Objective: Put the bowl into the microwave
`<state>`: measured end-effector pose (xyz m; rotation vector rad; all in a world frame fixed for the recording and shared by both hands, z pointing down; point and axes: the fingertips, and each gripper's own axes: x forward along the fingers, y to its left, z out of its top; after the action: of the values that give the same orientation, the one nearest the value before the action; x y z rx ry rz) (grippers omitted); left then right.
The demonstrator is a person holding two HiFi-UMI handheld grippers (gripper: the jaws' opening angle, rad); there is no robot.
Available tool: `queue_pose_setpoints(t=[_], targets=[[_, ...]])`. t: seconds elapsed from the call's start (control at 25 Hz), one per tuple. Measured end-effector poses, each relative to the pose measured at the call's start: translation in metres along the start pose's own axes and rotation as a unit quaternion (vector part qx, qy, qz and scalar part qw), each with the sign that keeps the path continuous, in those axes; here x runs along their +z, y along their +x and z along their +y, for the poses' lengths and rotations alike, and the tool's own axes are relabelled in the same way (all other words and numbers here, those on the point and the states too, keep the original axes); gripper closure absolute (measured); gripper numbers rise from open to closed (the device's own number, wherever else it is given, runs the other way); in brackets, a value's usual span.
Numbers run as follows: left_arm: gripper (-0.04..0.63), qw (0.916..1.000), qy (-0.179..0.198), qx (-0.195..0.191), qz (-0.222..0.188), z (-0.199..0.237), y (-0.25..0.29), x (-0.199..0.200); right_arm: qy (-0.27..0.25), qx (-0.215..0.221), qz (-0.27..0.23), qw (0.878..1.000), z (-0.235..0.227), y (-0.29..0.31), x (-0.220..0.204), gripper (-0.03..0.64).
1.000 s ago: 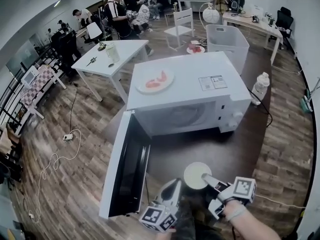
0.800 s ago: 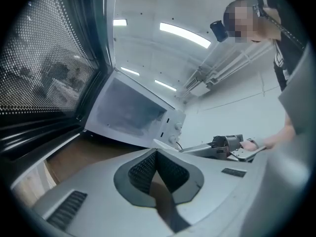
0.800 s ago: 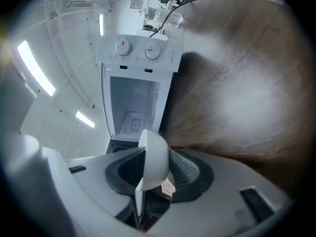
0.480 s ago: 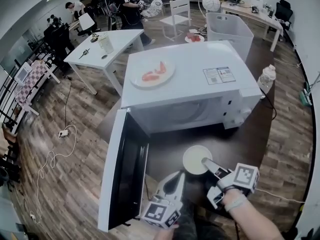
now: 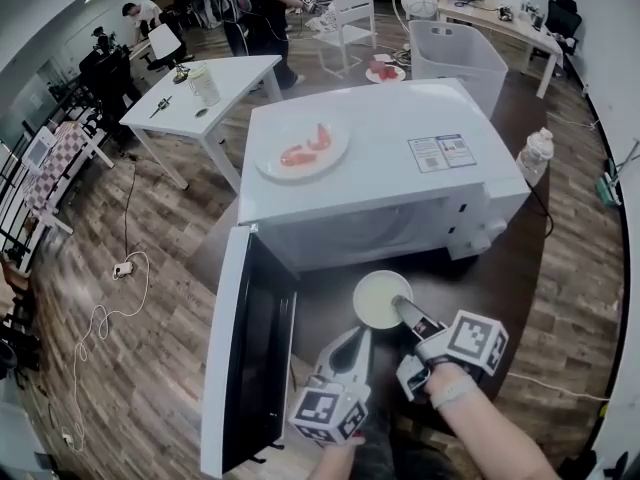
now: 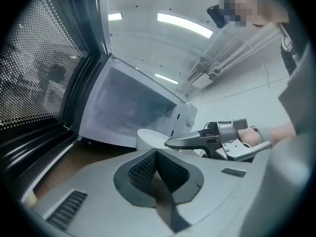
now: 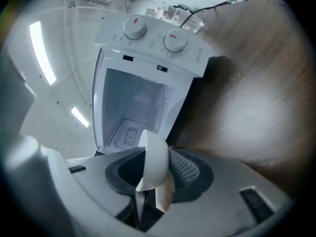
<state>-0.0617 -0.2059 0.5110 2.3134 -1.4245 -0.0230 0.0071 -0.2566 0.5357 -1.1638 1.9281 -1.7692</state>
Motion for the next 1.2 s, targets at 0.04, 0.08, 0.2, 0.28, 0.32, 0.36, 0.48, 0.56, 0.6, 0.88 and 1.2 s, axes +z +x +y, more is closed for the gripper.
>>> queue_pose_setpoints(t=[0.04,0.08,0.2,0.28,0.32,0.36,0.48,0.56,0.6,0.88,1.2], targets=[[0.594,1.0000,-0.001,0.001,0.001,0.002,0.002,0.002,-0.002,-0.002,-0.003,1.000,0.001,0.002,0.002,0.482],[0.594,1.0000,0.001,0.002,0.000,0.003,0.004,0.004,-0.004,-0.004,-0.005,1.000,0.002,0.004,0.003,0.482],[0.594,0.9998,0.013,0.012,-0.003,0.010,0.009,0.011,-0.010,-0.008,-0.012,1.000,0.007,0.011,0.008,0.482],[0.594,0.9997,0.015,0.018,-0.007,0.014,0.014,0.014,-0.010,-0.006,-0.017,1.000,0.010,0.017,0.011,0.482],[0.594,0.9997,0.014,0.020,-0.009,0.016,0.017,0.015,-0.010,-0.007,-0.020,1.000,0.011,0.019,0.013,0.482],[0.594,0.9996,0.014,0.021,-0.010,0.018,0.019,0.017,-0.011,-0.007,-0.023,1.000,0.011,0.022,0.015,0.482],[0.594,0.9995,0.013,0.025,-0.012,0.023,0.027,0.021,-0.012,-0.008,-0.029,0.999,0.013,0.029,0.022,0.482],[0.594,0.9994,0.012,0.029,-0.015,0.026,0.032,0.024,-0.013,-0.011,-0.034,0.999,0.014,0.033,0.025,0.482],[0.594,0.9993,0.010,0.031,-0.016,0.028,0.034,0.025,-0.014,-0.013,-0.035,0.999,0.015,0.035,0.027,0.482],[0.594,0.9987,0.001,0.043,-0.027,0.044,0.050,0.033,-0.027,-0.012,-0.045,0.999,0.022,0.054,0.038,0.482],[0.594,0.9979,-0.015,0.055,-0.031,0.056,0.066,0.034,-0.039,-0.010,-0.054,0.998,0.024,0.070,0.050,0.482]])
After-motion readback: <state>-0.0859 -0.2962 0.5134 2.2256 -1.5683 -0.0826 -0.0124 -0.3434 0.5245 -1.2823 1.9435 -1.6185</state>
